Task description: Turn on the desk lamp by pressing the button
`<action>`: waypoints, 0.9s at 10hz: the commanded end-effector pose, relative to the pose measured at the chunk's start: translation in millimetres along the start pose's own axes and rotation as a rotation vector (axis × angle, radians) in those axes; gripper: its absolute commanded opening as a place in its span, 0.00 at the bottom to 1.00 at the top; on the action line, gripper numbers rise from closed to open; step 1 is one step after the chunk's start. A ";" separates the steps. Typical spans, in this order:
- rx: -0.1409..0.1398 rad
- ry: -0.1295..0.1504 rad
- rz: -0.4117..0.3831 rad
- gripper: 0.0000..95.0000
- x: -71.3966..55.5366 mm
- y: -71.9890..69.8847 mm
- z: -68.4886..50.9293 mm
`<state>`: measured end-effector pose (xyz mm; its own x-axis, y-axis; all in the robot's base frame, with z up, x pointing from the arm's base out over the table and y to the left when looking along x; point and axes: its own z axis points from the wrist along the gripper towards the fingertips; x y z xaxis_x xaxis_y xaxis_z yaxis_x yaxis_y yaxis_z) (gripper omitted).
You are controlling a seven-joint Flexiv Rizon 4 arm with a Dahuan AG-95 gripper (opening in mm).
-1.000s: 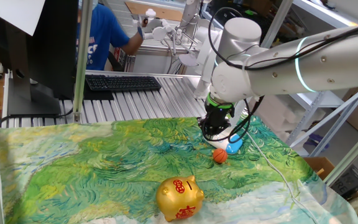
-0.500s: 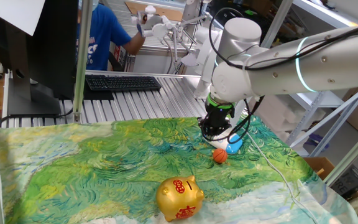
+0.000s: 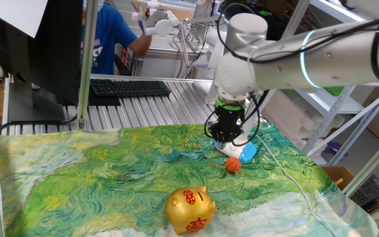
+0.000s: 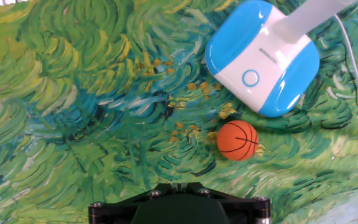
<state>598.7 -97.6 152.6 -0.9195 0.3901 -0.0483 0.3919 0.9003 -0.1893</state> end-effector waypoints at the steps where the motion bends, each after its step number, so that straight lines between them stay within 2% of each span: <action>1: -0.020 -0.019 -0.017 0.00 0.8 -0.5 -0.3; 3: -0.026 -0.029 -0.017 0.00 0.8 -0.5 -0.3; 6: -0.033 -0.066 -0.011 0.00 -3.3 0.2 1.0; 8: -0.034 -0.073 -0.004 0.00 -15.1 2.1 2.2; 9: -0.029 -0.077 -0.008 0.00 -26.2 3.1 4.5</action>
<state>625.4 -105.8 148.7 -0.9220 0.3682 -0.1202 0.3841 0.9090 -0.1618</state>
